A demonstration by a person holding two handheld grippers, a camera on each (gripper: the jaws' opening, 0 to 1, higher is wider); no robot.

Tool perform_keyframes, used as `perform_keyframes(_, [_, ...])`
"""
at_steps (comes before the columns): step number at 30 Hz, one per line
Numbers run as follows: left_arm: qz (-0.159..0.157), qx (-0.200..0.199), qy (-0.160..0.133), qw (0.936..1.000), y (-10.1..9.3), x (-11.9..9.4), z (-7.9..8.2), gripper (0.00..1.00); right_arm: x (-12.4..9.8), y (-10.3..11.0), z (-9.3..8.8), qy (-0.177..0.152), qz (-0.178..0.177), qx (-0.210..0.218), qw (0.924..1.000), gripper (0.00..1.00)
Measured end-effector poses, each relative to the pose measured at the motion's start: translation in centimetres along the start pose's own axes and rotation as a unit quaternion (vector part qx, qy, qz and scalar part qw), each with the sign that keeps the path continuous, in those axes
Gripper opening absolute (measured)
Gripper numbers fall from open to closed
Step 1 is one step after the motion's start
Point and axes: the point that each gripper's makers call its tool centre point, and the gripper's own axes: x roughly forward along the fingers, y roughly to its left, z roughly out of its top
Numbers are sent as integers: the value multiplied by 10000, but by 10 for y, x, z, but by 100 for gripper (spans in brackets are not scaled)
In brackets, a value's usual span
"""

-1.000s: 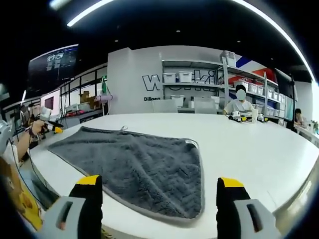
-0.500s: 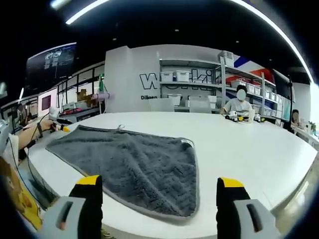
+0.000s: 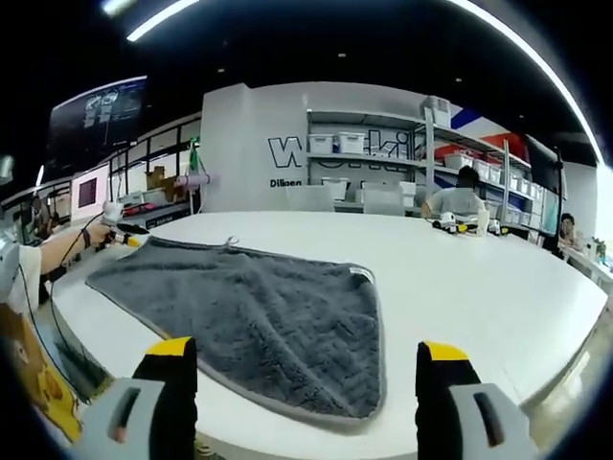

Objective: Fold the towel on the table until its edges align and the towel forms a compact rectangular stack.

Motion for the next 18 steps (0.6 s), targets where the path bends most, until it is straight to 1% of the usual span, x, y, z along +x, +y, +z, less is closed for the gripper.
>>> perform_keyframes(3, [-49,-52,1,10000,2,5,-3,76,1,-1,0,27,-23,-8,10000,99])
perform_keyframes(5, [-119,-85,-77,9999,0,8,-3,69,1,-1,0,35,-33,-10,10000,99])
perform_keyframes(7, [-158,-90,-127,9998,-1,10,-3,65,2,0,0,44,-42,-13,10000,99])
perform_keyframes(9, [-187,-74,-133,9997,0,12,-3,59,3,1,0,56,-39,-17,10000,99])
perform_keyframes(14, [-165,-62,-195,9997,1,11,-1,43,5,2,-1,66,-29,-13,10000,98])
perform_keyframes(18, [-12,-20,-270,9996,8,8,3,29,5,0,0,38,-56,-8,10000,97])
